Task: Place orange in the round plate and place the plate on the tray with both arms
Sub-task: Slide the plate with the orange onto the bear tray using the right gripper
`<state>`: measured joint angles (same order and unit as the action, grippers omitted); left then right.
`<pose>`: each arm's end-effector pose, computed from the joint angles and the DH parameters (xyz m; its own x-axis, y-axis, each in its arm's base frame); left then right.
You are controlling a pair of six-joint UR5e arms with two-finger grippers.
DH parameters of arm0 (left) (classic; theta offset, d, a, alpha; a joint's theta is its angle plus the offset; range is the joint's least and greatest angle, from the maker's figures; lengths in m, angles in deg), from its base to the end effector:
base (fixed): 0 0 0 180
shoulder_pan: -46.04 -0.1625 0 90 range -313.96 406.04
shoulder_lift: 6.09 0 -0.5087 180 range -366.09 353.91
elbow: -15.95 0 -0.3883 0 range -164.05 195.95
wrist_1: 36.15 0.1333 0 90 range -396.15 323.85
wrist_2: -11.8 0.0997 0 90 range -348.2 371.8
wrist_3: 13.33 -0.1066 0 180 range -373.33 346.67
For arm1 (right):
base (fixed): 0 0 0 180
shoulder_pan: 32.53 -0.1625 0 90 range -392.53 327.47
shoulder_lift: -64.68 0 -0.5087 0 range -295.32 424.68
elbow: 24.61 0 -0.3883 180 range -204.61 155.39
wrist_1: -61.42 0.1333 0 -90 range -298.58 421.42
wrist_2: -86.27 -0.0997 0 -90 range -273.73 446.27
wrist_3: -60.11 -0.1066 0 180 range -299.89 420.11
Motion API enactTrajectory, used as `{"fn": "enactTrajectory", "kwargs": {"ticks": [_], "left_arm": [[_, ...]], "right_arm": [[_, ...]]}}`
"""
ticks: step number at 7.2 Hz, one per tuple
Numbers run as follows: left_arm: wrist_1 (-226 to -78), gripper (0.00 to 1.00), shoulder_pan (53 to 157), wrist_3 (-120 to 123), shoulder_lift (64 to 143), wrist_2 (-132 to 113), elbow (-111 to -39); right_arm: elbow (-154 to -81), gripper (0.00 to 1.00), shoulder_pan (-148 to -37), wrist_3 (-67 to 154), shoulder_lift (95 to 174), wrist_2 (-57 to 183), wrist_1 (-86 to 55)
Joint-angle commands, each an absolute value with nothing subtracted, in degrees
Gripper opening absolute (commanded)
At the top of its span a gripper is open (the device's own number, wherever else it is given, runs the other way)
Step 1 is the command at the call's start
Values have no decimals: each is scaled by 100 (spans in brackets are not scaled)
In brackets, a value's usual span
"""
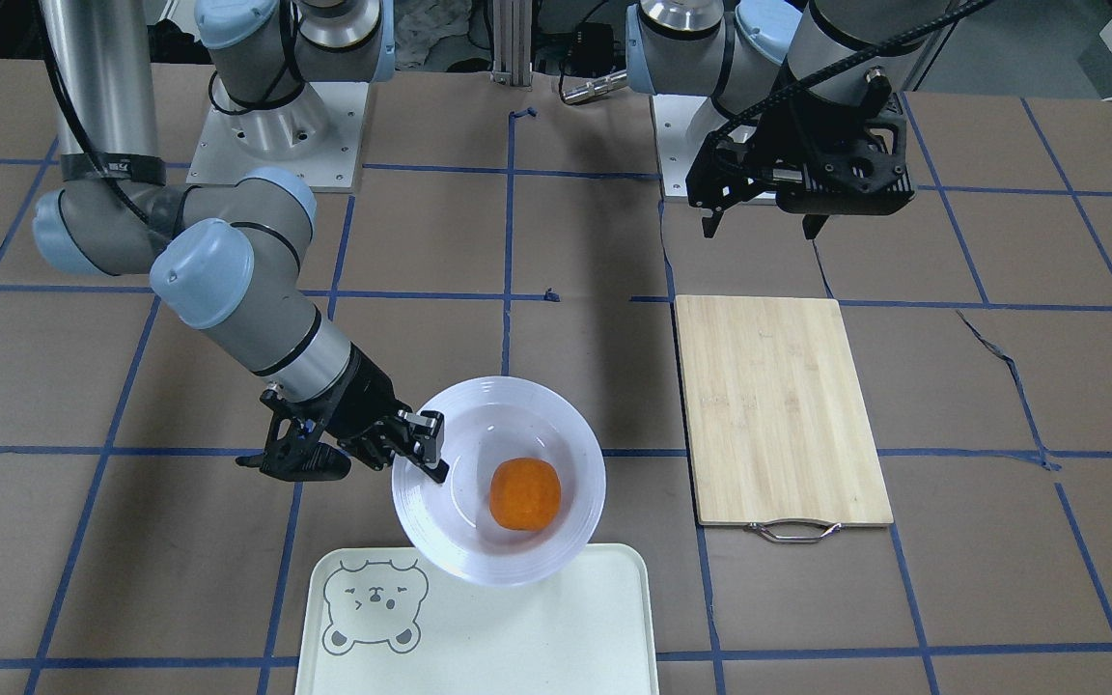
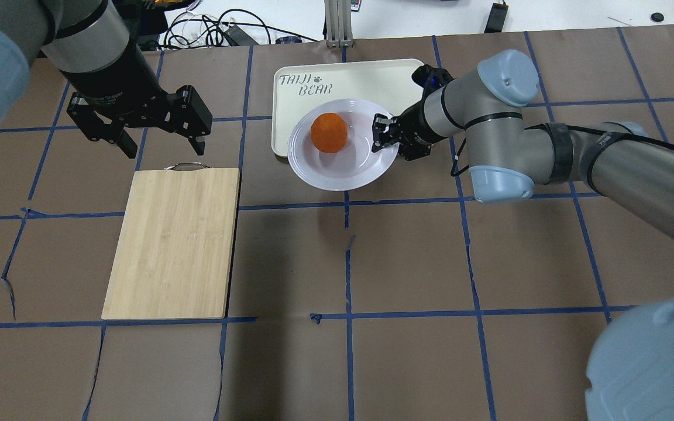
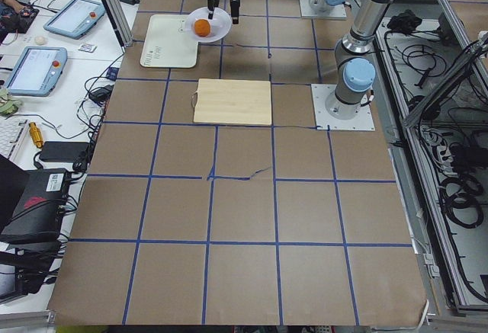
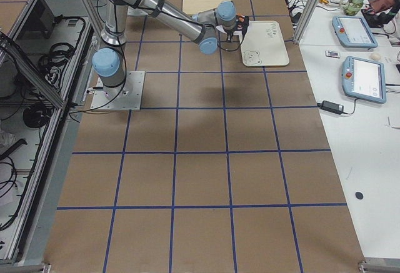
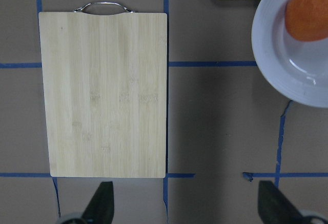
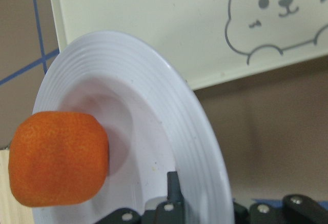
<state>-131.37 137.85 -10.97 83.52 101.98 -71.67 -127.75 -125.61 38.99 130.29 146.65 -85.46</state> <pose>-0.1480 -0.4750 0.5792 -0.9999 -0.0094 -0.0049 -0.0096 0.9990 0.0426 0.2203 -0.6319 0.3349 -0.8198 0.1434 -0.5544 0.2623 0.9546 -0.1411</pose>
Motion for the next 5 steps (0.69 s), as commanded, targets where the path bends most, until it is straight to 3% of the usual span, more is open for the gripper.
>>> {"fn": "enactTrajectory", "kwargs": {"ticks": [1,3,5], "left_arm": [[-13169,100,13789,-1096,8312,10198,-7132],[-13160,100,13780,-1096,8312,10198,-7132],[-13169,100,13771,-1114,8312,10207,-7132]], "right_arm": [[-11362,8,-12561,3954,11950,14858,-8544],[-10664,8,-12552,3954,11366,14868,-8553],[-10618,10,-12517,3945,11172,14859,-8588]]}}
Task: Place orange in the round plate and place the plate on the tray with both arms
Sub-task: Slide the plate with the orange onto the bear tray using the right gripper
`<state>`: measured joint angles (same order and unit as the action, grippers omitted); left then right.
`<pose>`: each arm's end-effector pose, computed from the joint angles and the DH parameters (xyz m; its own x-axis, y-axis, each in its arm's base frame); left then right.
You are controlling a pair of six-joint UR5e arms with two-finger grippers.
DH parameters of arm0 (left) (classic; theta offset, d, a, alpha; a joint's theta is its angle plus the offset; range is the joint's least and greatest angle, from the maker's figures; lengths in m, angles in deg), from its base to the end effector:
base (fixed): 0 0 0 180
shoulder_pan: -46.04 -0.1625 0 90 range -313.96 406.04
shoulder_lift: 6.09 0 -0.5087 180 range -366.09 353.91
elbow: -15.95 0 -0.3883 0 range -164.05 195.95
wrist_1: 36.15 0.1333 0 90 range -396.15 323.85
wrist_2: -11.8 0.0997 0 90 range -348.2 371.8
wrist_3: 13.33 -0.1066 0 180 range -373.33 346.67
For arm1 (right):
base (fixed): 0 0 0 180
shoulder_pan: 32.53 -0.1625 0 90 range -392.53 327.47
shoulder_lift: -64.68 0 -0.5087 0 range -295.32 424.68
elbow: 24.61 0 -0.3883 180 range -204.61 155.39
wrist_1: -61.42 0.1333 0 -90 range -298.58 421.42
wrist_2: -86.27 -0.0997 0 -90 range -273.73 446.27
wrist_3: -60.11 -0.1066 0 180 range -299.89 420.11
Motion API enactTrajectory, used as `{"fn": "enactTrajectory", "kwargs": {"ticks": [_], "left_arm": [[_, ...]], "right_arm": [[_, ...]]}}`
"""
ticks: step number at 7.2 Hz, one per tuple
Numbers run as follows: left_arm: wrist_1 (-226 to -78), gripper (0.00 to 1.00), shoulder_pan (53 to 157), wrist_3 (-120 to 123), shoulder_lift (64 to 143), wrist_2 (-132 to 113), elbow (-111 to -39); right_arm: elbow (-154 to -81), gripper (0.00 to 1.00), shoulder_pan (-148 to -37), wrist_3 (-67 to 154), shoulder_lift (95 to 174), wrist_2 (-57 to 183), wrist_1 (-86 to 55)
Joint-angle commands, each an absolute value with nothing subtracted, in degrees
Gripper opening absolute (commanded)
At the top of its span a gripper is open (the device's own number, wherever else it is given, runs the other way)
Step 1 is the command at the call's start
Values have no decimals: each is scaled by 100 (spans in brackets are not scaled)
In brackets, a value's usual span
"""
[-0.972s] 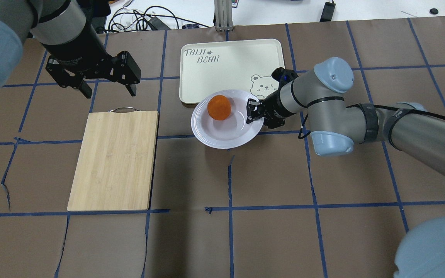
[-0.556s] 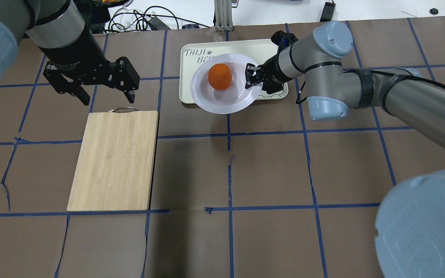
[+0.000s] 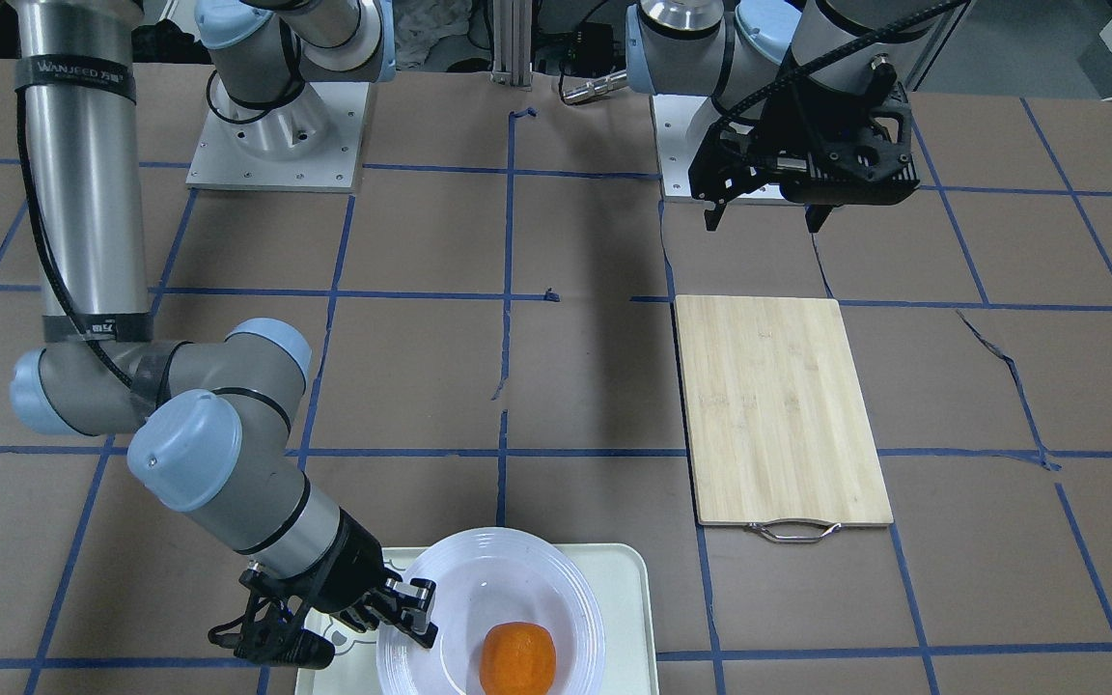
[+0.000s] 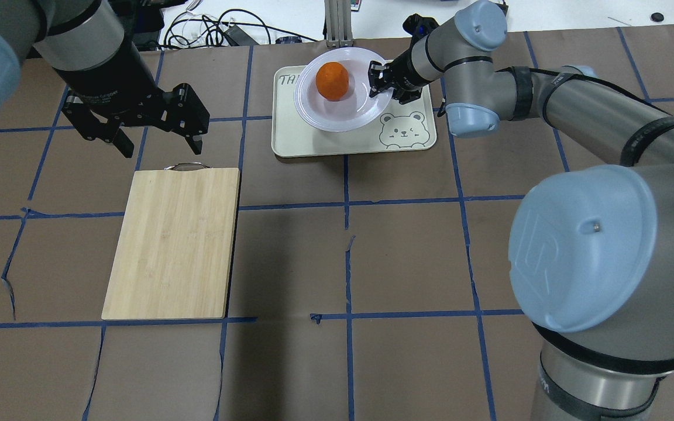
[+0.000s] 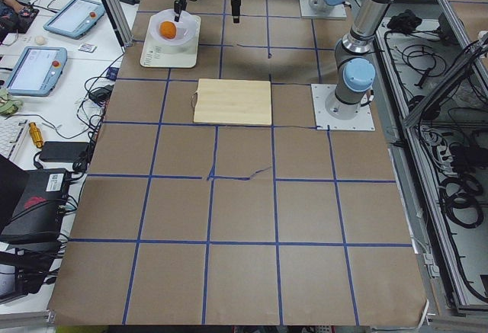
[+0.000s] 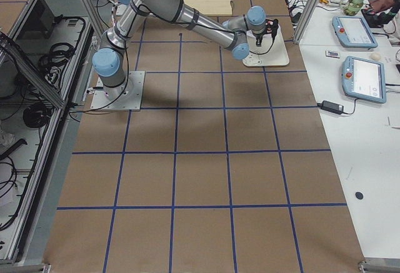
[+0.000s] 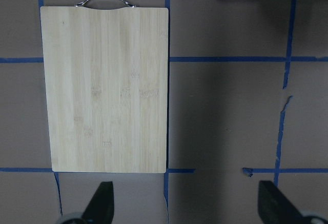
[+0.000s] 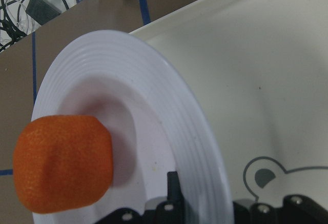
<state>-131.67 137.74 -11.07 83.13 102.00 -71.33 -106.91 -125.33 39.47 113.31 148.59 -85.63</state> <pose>-0.1470 -0.4724 0.5848 -0.9999 -0.0096 -0.0049 -0.0098 0.9993 0.0351 0.2211 -0.7785 0.2819 -0.8351 0.1104 -0.5389 0.2666 0.9381 -0.2211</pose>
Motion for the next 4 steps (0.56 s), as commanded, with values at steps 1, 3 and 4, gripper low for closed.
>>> {"fn": "enactTrajectory", "kwargs": {"ticks": [1,3,4], "left_arm": [[-13169,100,13771,-1114,8312,10207,-7132],[-13169,100,13771,-1122,8312,10216,-7141],[-13169,100,13754,-1122,8312,10216,-7141]], "right_arm": [[-10618,11,-12473,3945,11101,14859,-8606],[-10662,45,-12473,3945,11100,15146,-8606],[-10601,57,-12464,3945,11100,15245,-8588]]}}
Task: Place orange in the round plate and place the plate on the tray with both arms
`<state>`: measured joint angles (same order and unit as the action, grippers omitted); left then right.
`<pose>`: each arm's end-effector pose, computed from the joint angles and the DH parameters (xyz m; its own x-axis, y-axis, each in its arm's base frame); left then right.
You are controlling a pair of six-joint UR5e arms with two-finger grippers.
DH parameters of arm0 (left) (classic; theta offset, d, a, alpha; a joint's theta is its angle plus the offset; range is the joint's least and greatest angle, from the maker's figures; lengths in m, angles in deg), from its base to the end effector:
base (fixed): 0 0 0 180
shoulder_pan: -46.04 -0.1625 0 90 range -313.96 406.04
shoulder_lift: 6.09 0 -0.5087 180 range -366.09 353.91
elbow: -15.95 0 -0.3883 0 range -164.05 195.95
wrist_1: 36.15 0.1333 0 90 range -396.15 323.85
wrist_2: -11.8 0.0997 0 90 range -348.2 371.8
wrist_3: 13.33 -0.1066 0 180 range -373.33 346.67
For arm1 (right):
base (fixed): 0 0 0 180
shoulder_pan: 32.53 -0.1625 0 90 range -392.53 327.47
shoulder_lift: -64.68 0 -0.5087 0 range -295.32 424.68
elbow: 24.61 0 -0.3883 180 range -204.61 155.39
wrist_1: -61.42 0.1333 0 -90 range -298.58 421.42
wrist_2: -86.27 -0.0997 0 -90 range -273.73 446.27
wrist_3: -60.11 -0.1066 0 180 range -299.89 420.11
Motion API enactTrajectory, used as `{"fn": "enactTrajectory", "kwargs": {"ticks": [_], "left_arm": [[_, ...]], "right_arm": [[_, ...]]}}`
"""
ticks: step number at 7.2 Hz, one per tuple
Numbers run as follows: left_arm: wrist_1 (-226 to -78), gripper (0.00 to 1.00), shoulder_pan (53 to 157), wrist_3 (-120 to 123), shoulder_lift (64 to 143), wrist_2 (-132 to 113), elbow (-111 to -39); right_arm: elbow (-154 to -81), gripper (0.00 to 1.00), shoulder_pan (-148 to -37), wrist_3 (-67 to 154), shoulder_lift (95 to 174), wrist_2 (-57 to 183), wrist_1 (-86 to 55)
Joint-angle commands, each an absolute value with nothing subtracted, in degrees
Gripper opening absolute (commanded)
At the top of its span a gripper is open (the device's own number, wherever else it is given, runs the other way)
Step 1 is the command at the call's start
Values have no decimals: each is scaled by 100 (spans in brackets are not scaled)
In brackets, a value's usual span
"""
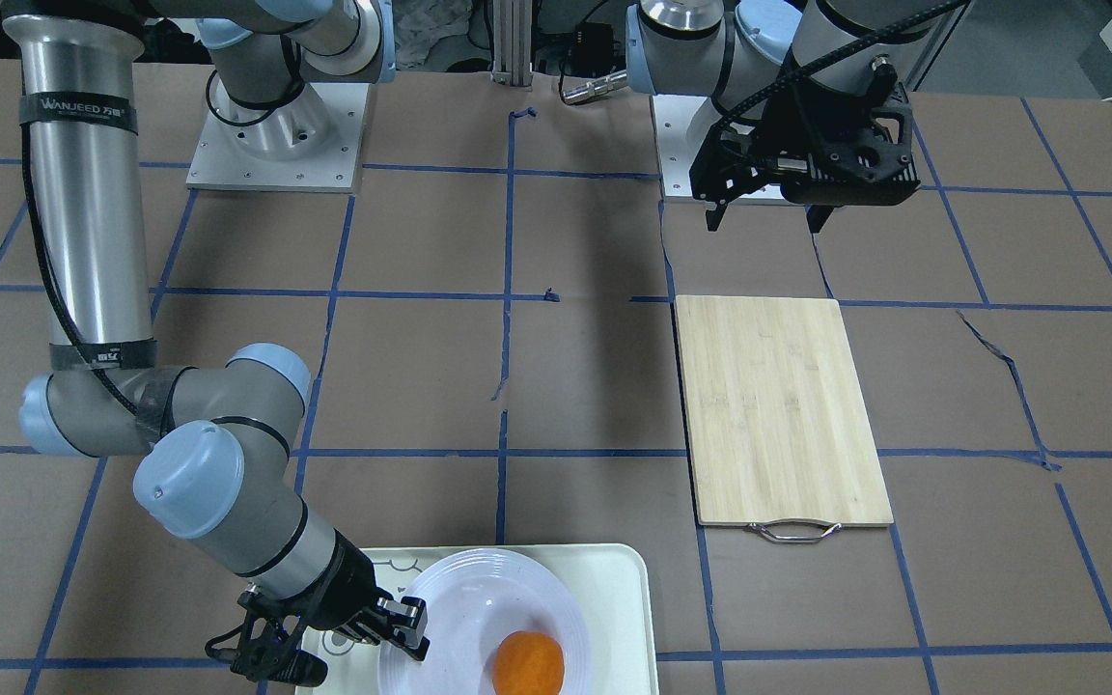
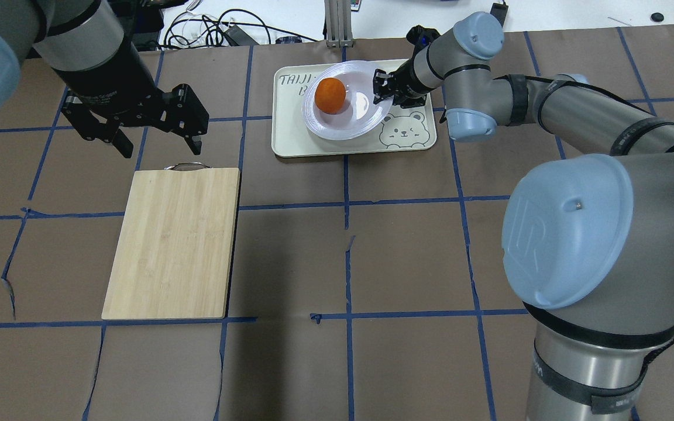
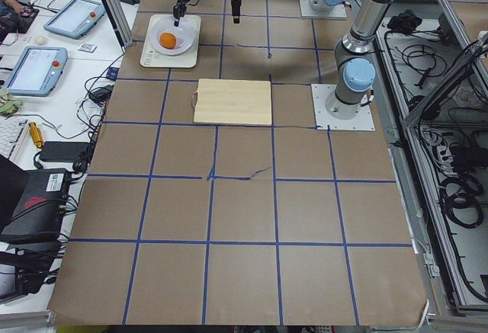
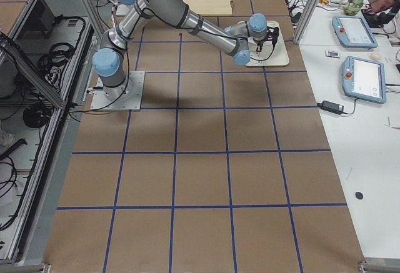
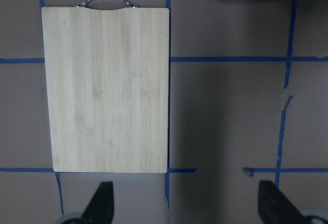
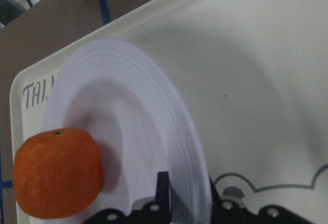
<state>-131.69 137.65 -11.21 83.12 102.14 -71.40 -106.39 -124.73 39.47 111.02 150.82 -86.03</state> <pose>-0.1460 -0.4724 0.5843 -0.9999 -0.0087 -0.0073 -0.0089 0.9993 0.0364 0.2095 -0.7886 0.2535 -0.8511 0.1435 -0.5049 0.2826 0.9359 -0.2103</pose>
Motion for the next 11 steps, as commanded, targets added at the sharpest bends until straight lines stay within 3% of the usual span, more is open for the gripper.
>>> {"fn": "enactTrajectory", "kwargs": {"ticks": [1,2,5,6,7,8,11], "left_arm": [[-13169,100,13754,-1122,8312,10216,-7141],[-13169,100,13745,-1122,8312,10216,-7141],[-13169,100,13736,-1105,8321,10216,-7150],[-13169,100,13745,-1096,8321,10216,-7150],[-13169,100,13745,-1096,8321,10216,-7150],[-13169,100,13736,-1096,8329,10216,-7150],[-13169,100,13736,-1096,8330,10216,-7150]], "right_arm": [[-10504,65,-12377,3980,11274,15298,-8545],[-10530,71,-12220,4120,11528,15516,-8405],[-10336,71,-12200,4732,12616,16420,-5926],[-10319,77,-12209,5424,13186,16797,-4811],[-10328,93,-12209,5631,13766,16967,-3921],[-10362,93,-12244,5667,14294,17203,-2894],[-10923,100,-12367,6406,15388,17390,-2592]]}}
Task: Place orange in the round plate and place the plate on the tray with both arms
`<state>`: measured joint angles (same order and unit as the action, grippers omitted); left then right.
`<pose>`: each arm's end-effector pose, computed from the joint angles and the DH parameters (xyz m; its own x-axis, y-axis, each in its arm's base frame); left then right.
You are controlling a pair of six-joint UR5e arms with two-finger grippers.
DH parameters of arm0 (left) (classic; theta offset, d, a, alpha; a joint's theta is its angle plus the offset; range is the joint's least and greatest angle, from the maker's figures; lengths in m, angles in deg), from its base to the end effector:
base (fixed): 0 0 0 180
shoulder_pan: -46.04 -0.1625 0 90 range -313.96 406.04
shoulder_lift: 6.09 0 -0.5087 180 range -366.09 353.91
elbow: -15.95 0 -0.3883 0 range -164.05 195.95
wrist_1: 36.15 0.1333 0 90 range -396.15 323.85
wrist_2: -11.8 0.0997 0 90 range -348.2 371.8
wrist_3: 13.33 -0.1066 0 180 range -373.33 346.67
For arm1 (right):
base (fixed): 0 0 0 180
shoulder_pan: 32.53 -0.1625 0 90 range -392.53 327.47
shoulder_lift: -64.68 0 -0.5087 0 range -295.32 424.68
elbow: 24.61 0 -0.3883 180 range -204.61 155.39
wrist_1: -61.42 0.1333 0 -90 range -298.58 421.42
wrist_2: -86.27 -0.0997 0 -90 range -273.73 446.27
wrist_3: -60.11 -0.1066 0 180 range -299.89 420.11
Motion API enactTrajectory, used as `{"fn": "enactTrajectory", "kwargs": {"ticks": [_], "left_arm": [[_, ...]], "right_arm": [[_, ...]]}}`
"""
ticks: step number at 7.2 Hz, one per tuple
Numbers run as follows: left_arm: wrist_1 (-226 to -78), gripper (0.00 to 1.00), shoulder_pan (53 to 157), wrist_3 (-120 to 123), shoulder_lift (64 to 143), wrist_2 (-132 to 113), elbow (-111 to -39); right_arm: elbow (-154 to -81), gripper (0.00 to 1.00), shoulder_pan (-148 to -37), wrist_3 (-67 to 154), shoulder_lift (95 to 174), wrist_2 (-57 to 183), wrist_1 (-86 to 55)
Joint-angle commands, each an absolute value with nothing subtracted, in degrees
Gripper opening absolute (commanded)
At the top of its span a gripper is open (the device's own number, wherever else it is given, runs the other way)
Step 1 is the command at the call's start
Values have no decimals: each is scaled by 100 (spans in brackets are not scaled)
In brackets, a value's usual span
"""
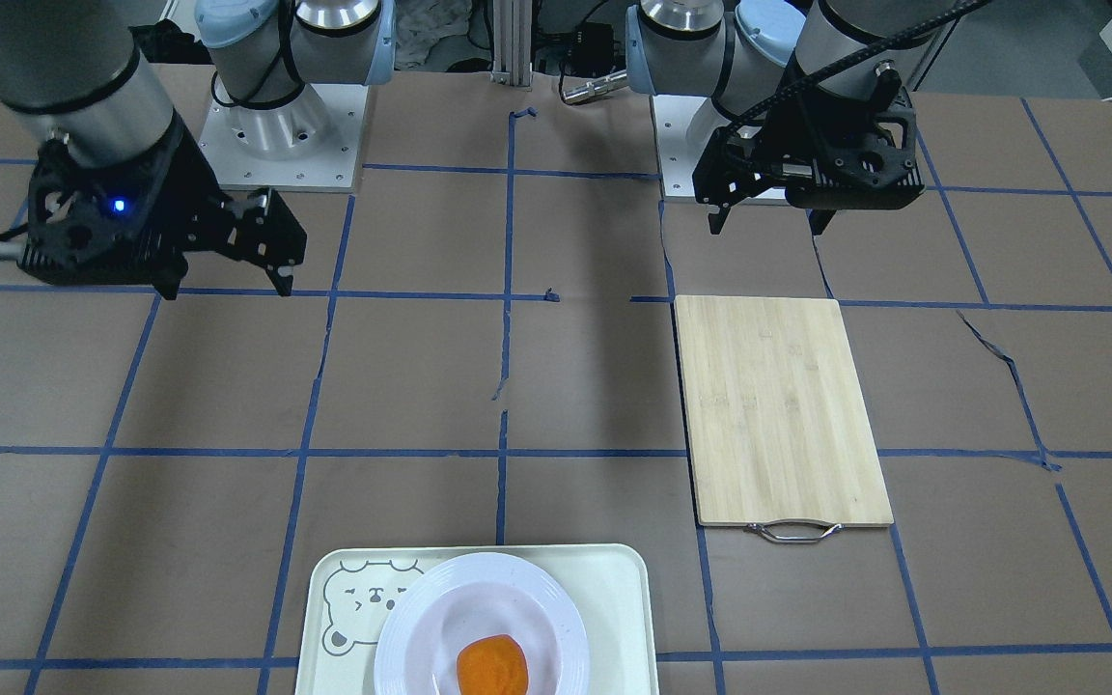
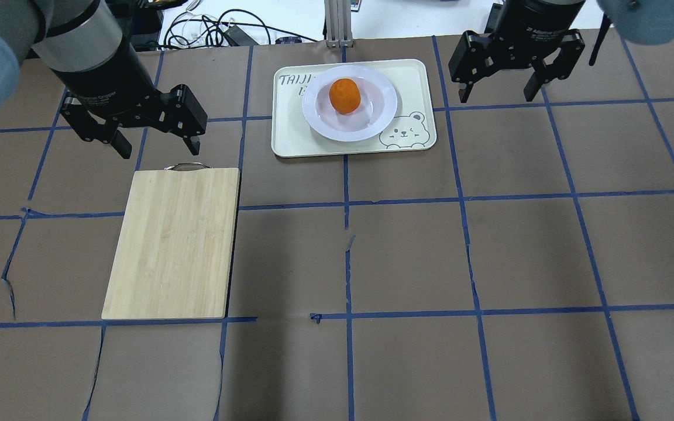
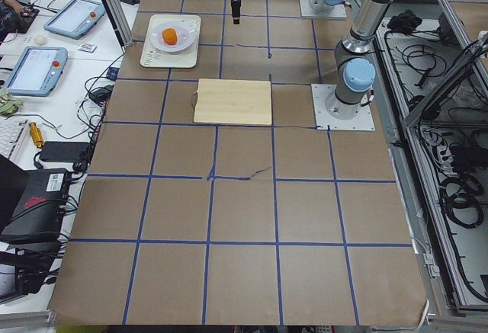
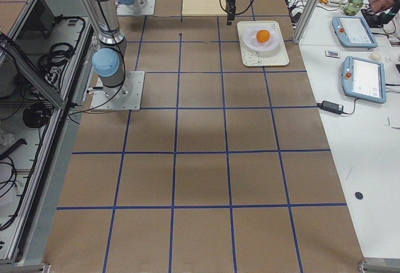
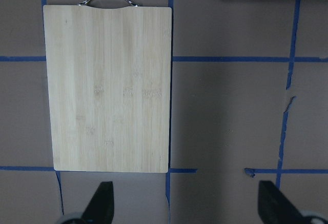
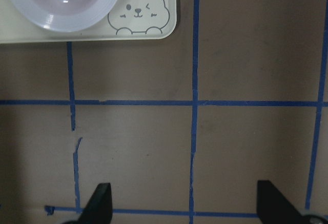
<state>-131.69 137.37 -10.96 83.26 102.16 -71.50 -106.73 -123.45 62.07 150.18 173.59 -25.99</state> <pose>-0.1437 -0.4740 0.5823 -0.9998 -0.0179 -0.0080 -0.0182 0.9990 0.0405 0.1468 -0.5264 0.5874 -0.9976 -0.0509 -0.0463 -0.0502 0.9986 -0.0154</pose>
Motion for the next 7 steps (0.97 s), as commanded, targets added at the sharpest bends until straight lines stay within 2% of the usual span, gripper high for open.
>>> {"fn": "enactTrajectory", "kwargs": {"ticks": [1,7], "left_arm": [[-13169,100,13736,-1087,8330,10216,-7150],[-13169,100,13736,-1079,8330,10207,-7167]], "right_arm": [[-11021,100,-12367,6406,15354,17408,-2959],[-11119,100,-12332,6644,15336,17425,-3403]]}}
